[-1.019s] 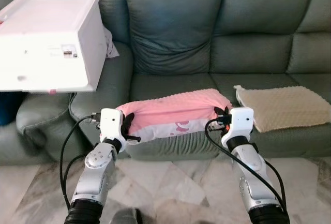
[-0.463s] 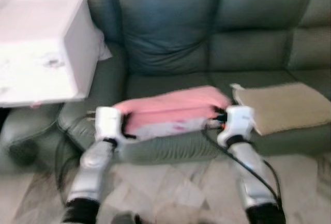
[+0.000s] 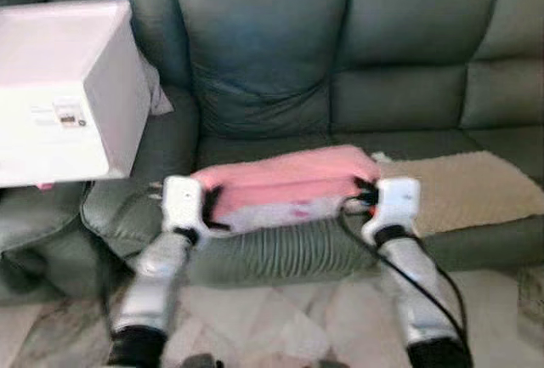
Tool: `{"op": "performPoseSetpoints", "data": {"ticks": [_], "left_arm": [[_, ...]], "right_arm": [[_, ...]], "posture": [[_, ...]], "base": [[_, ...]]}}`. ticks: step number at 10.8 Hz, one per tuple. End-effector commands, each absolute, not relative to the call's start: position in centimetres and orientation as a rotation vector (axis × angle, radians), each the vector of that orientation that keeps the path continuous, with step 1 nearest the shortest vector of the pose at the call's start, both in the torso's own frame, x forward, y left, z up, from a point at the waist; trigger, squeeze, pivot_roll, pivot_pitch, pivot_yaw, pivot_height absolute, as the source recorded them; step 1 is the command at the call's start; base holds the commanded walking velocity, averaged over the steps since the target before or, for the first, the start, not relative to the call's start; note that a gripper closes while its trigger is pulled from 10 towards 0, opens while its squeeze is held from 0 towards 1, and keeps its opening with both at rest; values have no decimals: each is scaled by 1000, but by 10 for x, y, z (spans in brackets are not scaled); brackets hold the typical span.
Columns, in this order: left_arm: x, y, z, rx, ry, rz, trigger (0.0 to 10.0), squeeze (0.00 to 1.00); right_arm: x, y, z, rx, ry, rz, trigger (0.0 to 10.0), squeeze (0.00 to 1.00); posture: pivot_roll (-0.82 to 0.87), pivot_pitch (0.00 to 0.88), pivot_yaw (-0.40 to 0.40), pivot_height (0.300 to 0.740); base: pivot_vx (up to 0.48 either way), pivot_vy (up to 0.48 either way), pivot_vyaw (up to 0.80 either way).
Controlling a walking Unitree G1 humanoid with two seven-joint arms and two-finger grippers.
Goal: Move the pillow to the sofa
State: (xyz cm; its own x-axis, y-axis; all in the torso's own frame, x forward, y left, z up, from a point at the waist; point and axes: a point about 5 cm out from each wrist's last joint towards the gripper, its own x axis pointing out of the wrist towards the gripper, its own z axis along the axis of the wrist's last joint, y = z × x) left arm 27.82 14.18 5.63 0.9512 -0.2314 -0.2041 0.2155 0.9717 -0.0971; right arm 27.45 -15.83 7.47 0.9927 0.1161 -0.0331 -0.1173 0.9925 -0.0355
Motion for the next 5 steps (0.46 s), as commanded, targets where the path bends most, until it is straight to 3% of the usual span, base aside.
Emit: {"op": "performPoseSetpoints", "data": {"ticks": [1, 5], "left_arm": [[281, 138, 62, -78, 189, -227, 10000, 0], [281, 138, 62, -80, 184, -231, 10000, 0]], "right_arm": [[277, -169, 81, -45, 9, 80, 10000, 0], [277, -169, 81, -47, 8, 84, 10000, 0]], "posture": [[-53, 0, -7, 740], [-52, 0, -8, 740]], "base": [[322, 0, 0], [347, 0, 0]]}}
